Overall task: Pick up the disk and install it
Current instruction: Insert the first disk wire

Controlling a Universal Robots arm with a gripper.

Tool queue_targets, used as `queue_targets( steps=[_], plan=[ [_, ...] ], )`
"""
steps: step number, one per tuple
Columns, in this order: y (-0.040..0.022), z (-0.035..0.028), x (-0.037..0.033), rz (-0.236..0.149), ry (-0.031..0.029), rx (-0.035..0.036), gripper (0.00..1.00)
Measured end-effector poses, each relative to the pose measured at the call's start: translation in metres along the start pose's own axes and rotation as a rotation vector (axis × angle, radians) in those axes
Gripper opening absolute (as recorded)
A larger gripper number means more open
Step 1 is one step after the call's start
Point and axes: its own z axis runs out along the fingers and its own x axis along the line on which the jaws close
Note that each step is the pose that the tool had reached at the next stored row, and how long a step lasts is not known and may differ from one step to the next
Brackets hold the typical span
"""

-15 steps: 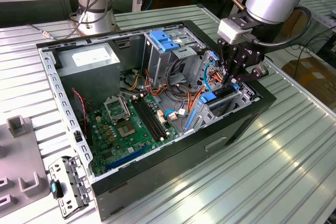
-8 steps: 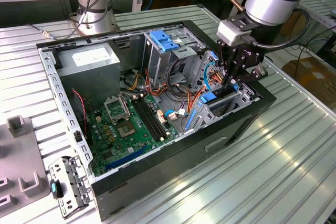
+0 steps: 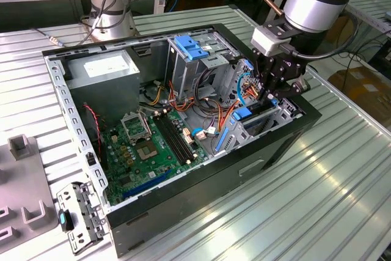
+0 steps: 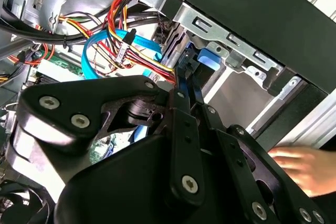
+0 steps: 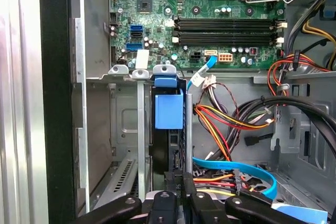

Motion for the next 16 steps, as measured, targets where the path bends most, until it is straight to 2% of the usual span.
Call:
queue_targets(
  steps=[2,3,6,8,9,11,16],
  plan=[
    [0.0000,-0.0003,0.0001,0.000,-0.0004,0.0000,0.18],
    [-0.0001,-0.0023,0.0001,0.000,-0.0002,0.0001,0.24],
    [-0.0004,-0.0098,0.0001,0.000,0.0000,0.0001,0.24],
    [-0.0004,-0.0101,0.0001,0.000,-0.0003,0.0001,0.24],
    [-0.0005,-0.0102,0.0001,0.000,-0.0002,0.0001,0.23],
    [-0.0005,-0.0103,0.0001,0.000,0.0000,0.0001,0.11],
    [-0.0004,-0.0104,0.0001,0.000,0.0000,0.0001,0.11]
  ],
)
